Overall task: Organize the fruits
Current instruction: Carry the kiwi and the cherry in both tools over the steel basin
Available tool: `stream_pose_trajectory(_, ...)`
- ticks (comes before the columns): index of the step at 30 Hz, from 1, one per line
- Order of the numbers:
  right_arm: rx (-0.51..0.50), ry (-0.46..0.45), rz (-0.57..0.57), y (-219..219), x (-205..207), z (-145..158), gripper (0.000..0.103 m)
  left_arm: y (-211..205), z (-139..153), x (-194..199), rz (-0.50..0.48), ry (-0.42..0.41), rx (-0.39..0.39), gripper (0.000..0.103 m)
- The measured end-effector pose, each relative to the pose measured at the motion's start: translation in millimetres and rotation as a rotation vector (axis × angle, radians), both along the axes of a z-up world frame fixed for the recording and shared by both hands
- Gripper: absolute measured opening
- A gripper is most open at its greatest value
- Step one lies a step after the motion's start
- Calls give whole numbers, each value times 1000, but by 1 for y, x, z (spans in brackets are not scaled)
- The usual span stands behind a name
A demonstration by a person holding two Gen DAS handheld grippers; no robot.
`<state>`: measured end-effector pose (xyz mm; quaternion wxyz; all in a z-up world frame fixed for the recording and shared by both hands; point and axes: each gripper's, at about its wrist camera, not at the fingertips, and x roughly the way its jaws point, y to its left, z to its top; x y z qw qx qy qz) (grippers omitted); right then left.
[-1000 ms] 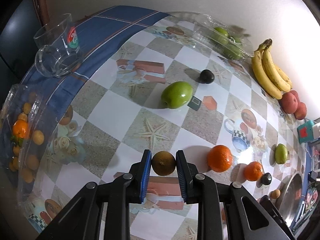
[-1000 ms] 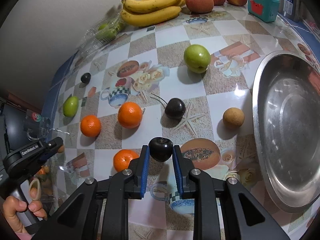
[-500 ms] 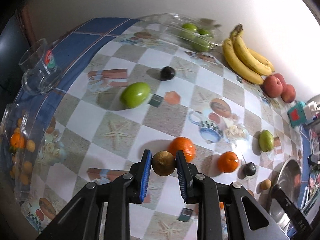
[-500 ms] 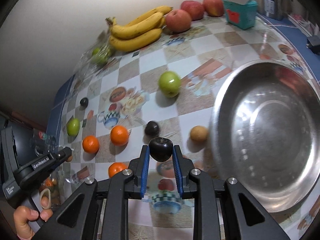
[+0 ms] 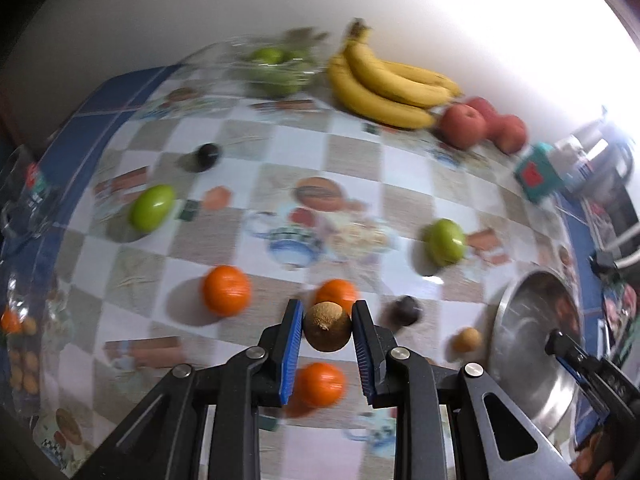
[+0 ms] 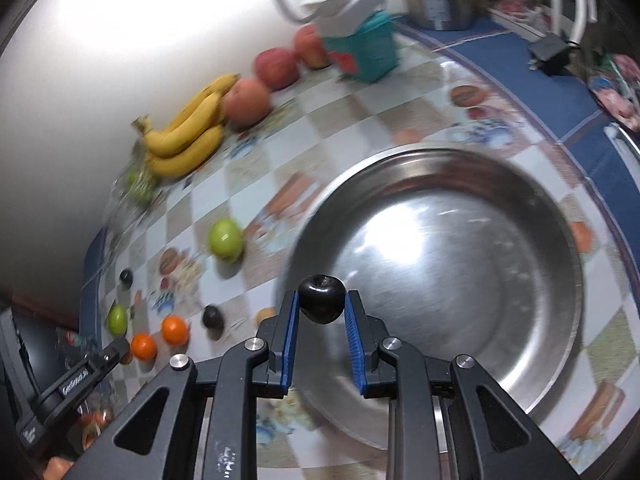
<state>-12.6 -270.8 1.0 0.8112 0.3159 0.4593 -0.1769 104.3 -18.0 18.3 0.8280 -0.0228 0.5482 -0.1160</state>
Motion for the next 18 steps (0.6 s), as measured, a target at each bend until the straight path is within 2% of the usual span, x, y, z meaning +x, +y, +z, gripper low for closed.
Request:
stream_pose_trajectory(5,6,-9,-62,-19,-13,4,24,-35,8,-11,-93,-15,-37,27)
stream_pose_trajectory(12,9,-39,-128,-39,-27,11,24,-87,15,-33,-243,-45,-50,27)
stream_pose_trajectory(18,19,-47,-177,-55,-35,12,24,-119,15,-48,-332,-56,-71,27)
